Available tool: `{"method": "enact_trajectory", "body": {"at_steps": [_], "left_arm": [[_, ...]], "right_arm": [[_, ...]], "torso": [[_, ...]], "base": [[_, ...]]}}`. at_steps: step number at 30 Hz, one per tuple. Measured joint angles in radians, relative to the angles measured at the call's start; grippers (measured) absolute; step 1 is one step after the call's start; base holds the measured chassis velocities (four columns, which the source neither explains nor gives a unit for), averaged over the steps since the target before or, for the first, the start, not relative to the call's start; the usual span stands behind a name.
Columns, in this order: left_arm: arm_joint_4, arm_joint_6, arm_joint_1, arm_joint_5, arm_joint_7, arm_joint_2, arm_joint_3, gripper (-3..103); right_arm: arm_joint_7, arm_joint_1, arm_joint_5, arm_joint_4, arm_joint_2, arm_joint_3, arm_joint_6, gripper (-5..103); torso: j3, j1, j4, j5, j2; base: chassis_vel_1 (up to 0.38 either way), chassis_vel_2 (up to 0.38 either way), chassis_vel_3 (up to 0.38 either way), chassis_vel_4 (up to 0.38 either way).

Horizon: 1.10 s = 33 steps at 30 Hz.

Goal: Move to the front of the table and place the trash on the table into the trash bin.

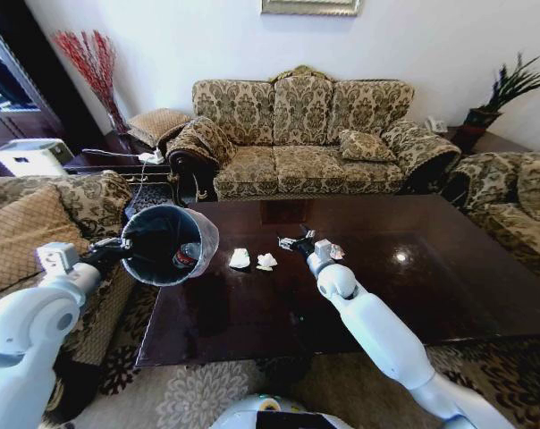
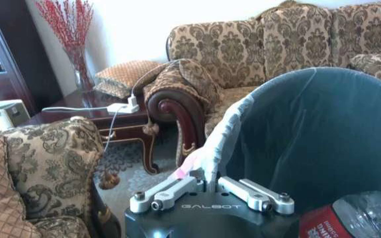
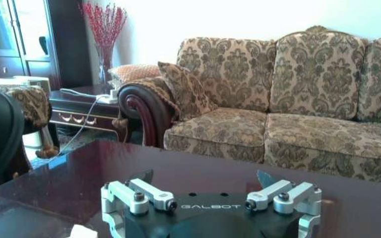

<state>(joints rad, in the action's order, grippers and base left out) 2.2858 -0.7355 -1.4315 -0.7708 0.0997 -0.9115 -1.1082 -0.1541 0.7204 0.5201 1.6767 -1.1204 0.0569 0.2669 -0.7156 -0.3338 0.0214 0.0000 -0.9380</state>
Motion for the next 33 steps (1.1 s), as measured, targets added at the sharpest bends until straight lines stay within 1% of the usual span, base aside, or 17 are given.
{"method": "enact_trajectory", "body": {"at_steps": [1, 2, 3, 4, 5, 6, 7, 12, 16, 20, 24, 25, 27, 28, 30, 31, 33], "left_arm": [[0.000, 0.009, 0.000, 0.005, -0.003, 0.000, 0.002, 0], [-0.006, 0.072, -0.016, 0.047, -0.037, -0.013, 0.018, 0], [-0.009, 0.112, -0.026, 0.075, -0.065, -0.022, 0.028, 0], [-0.009, 0.112, -0.026, 0.075, -0.065, -0.022, 0.028, 0], [-0.012, 0.136, -0.034, 0.087, -0.081, -0.029, 0.033, 0], [-0.013, 0.142, -0.036, 0.086, -0.085, -0.031, 0.034, 0], [-0.013, 0.148, -0.039, 0.073, -0.093, -0.034, 0.034, 0], [-0.016, 0.150, -0.040, 0.063, -0.091, -0.044, 0.039, 0], [-0.023, 0.140, -0.035, 0.076, -0.081, -0.047, 0.044, 0], [-0.032, 0.131, -0.017, 0.094, -0.057, -0.045, 0.045, 0], [-0.032, 0.128, -0.011, 0.093, -0.054, -0.039, 0.041, 0], [-0.030, 0.127, -0.009, 0.091, -0.053, -0.028, 0.035, 0], [-0.022, 0.126, -0.010, 0.090, -0.053, -0.027, 0.035, 0], [-0.022, 0.126, -0.010, 0.090, -0.053, -0.027, 0.035, 0], [-0.015, 0.126, -0.014, 0.090, -0.054, -0.030, 0.035, 0], [-0.010, 0.125, -0.018, 0.090, -0.055, -0.031, 0.035, 0], [-0.008, 0.125, -0.019, 0.091, -0.055, -0.031, 0.035, 0]], "right_arm": [[0.000, 0.000, -0.007, 0.001, 0.000, 0.000, 0.003, 100], [-0.009, 0.003, -0.065, 0.024, -0.012, -0.003, 0.024, 100], [-0.012, 0.003, -0.097, 0.042, -0.023, -0.003, 0.040, 100], [-0.012, 0.003, -0.097, 0.042, -0.023, -0.003, 0.040, 100], [-0.012, 0.006, -0.128, 0.052, -0.029, -0.006, 0.059, 100], [-0.009, 0.008, -0.137, 0.054, -0.030, -0.006, 0.066, 100], [-0.001, 0.010, -0.145, 0.060, -0.030, -0.008, 0.074, 100], [0.007, 0.015, -0.140, 0.063, -0.029, -0.009, 0.078, 100], [0.013, 0.014, -0.120, 0.040, -0.034, 0.010, 0.070, 100], [0.020, 0.016, -0.108, -0.032, -0.077, 0.043, 0.049, 100], [0.020, 0.022, -0.108, -0.080, -0.107, 0.061, 0.029, 100], [0.020, 0.022, -0.131, -0.174, -0.160, 0.086, 0.001, 100], [0.015, 0.017, -0.154, -0.279, -0.233, 0.093, -0.007, 100], [0.015, 0.017, -0.154, -0.279, -0.233, 0.093, -0.007, 100], [0.017, 0.013, -0.158, -0.331, -0.267, 0.093, -0.015, 100], [0.021, 0.005, -0.168, -0.381, -0.295, 0.089, -0.025, 100], [0.022, 0.000, -0.173, -0.403, -0.307, 0.085, -0.029, 101]], "torso": [[0.000, 0.000, 0.0000, 0.0001, 0.000], [0.000, 0.000, -0.0005, 0.0006, 0.000], [0.000, 0.000, 0.0003, -0.0006, 0.000], [0.000, 0.000, 0.0003, -0.0006, 0.000], [0.000, 0.000, 0.0001, -0.0004, 0.000], [0.000, 0.000, 0.0003, -0.0006, 0.000], [0.000, 0.000, 0.0000, 0.0005, 0.000], [0.000, 0.000, -0.0002, 0.0000, 0.000], [0.000, 0.000, -0.0004, -0.0001, 0.000], [0.000, 0.000, 0.0003, -0.0002, 0.000], [0.000, 0.000, 0.0001, -0.0002, 0.000], [0.000, 0.000, -0.0001, 0.0002, 0.000], [0.000, 0.000, 0.0000, -0.0001, 0.000], [0.000, 0.000, 0.0000, -0.0001, 0.000], [0.000, 0.000, 0.0000, -0.0001, 0.000], [0.000, 0.000, 0.0001, -0.0002, 0.000], [0.000, 0.000, 0.0002, -0.0001, 0.000]], "base": [[0.000, 0.000, 0.000, 0.000], [0.000, 0.000, 0.000, 0.000], [0.000, 0.000, 0.000, 0.000], [0.000, 0.000, 0.000, 0.000], [0.000, 0.000, 0.000, 0.000], [0.000, 0.000, 0.000, 0.000], [0.000, 0.000, 0.000, 0.000], [0.000, 0.000, 0.000, 0.000], [0.000, 0.000, 0.000, 0.000], [0.000, 0.000, 0.000, 0.000], [0.000, 0.000, 0.000, 0.000], [0.000, 0.000, 0.000, 0.000], [0.000, 0.000, 0.000, 0.000], [0.000, 0.000, 0.000, 0.000], [0.000, 0.000, 0.000, 0.000], [0.000, 0.000, 0.000, 0.000], [0.000, 0.000, 0.000, 0.000]]}}
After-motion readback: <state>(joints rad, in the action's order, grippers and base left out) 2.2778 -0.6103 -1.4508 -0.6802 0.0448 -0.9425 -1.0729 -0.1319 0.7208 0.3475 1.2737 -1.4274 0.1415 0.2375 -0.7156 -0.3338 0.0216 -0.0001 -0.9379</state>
